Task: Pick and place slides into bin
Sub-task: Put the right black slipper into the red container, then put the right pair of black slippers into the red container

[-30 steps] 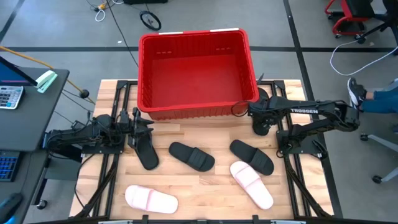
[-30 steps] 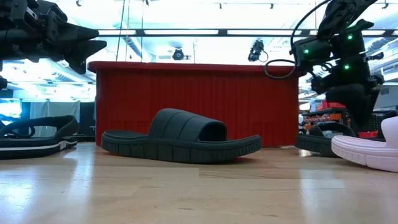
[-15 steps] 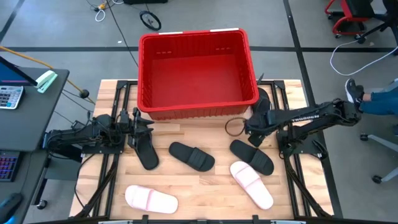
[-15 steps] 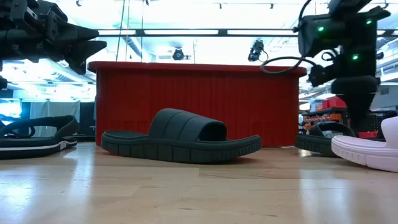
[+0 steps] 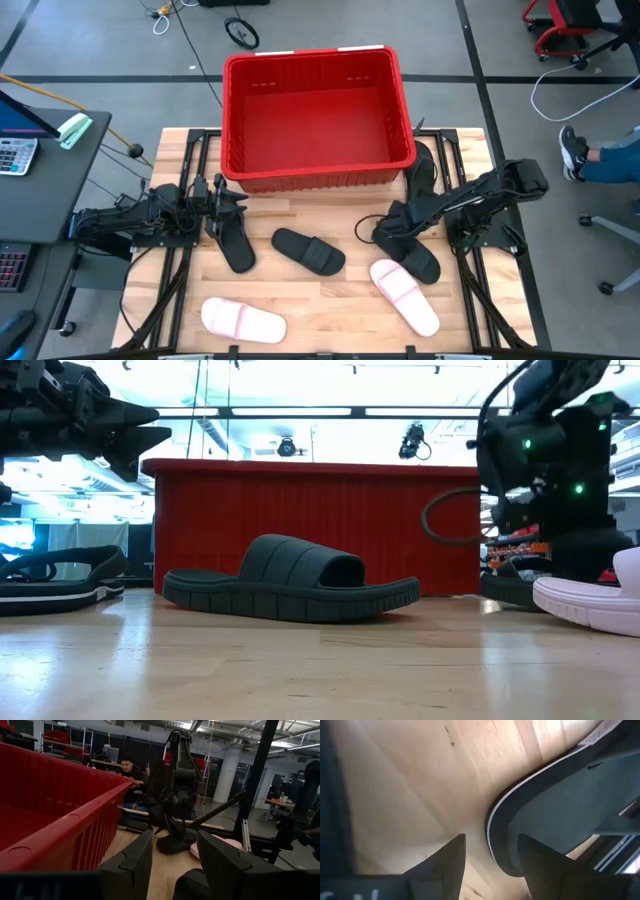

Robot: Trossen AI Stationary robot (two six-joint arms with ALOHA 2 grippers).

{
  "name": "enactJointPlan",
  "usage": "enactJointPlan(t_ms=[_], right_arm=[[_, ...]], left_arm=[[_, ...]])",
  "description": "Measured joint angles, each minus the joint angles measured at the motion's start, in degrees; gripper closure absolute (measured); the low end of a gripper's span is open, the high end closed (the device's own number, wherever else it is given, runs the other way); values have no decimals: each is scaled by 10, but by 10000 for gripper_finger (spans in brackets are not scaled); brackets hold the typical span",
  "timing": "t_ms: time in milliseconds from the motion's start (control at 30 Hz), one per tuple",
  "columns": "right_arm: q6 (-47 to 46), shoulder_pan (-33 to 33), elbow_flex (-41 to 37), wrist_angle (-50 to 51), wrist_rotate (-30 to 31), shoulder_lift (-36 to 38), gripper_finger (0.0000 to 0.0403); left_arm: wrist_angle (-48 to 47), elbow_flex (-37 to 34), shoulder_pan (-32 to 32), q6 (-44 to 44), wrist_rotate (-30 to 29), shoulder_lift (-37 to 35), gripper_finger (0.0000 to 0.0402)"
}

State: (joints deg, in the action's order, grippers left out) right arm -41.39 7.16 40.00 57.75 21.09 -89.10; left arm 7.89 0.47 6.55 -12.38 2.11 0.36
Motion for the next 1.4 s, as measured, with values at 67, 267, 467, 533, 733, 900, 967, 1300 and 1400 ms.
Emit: enactJointPlan(t_ms=[67,267,467,533,733,900,967,1300,1400], right_arm=[[-14,-4,1,-2,6,-17,218],[-17,-14,2,-16,2,-30,218],[4,-30,-25,-56,-44,-23,249],[-5,-29,-29,-58,-37,-23,268],[-4,-37,-29,-61,-30,12,334],[-16,-39,-39,-65,-49,19,391],[-21,-34,-37,-65,-51,25,391],[-81,-1,-21,-55,-113,161,403],[-111,21,-21,-52,-111,199,403]], left_arm=[[0,0,0,1,0,0,239],[0,0,0,1,0,0,239],[-2,0,0,-1,0,0,239],[-6,0,0,-1,0,0,239],[-7,0,0,0,0,0,239],[-7,0,0,0,0,0,239],[-7,0,0,0,0,0,239],[-7,0,0,-1,0,0,239],[-7,0,0,-1,0,0,239]])
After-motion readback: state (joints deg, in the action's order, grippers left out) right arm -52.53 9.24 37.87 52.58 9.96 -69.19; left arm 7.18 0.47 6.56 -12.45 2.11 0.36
